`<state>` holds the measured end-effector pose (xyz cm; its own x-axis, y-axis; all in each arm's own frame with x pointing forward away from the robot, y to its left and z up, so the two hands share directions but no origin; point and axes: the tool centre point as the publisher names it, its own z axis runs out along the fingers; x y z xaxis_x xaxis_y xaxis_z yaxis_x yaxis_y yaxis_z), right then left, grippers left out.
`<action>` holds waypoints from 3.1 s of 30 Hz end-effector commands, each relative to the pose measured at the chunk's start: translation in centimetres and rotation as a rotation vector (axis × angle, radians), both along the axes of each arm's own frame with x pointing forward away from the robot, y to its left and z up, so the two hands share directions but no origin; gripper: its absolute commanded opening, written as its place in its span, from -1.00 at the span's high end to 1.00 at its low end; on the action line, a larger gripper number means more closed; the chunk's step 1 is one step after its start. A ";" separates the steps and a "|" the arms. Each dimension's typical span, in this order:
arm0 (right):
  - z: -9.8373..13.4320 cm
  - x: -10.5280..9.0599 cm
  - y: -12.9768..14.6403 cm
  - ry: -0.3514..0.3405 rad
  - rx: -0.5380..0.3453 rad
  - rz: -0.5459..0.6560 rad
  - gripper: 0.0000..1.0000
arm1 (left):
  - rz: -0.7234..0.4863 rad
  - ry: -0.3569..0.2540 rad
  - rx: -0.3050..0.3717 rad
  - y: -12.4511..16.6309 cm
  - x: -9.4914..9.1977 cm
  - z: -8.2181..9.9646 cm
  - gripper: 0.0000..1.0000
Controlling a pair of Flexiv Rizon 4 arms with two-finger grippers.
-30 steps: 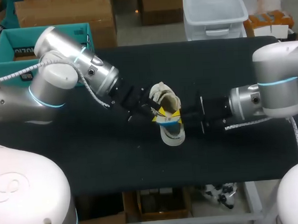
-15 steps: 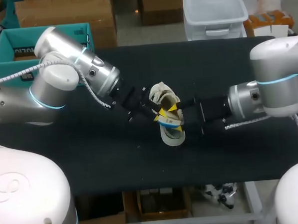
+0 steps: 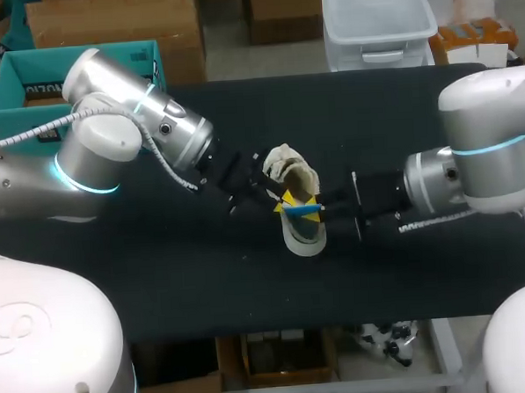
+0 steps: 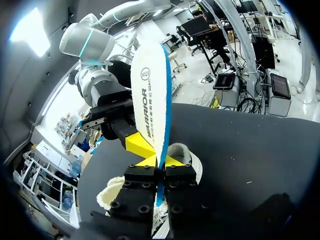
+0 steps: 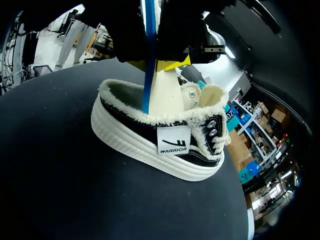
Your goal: Open the shoe tongue, take the insole out of the shoe, put the insole back into the shoe, and pack the shoe into the shoebox
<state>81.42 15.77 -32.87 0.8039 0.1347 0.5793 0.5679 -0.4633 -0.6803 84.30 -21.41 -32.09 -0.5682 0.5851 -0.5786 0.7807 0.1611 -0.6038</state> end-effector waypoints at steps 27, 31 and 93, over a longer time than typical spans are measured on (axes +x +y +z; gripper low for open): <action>-2.4 4.0 -0.7 -0.013 -0.109 0.034 1.00 | 0.049 -0.011 0.009 0.4 2.7 -0.7 0.16; -2.4 3.9 -0.9 -0.011 -0.109 0.024 1.00 | 0.014 -0.010 -0.008 0.9 1.8 0.1 0.47; -3.4 3.3 -1.5 -0.051 -0.191 0.014 1.00 | 0.065 -0.029 0.032 -0.2 1.7 -2.0 1.00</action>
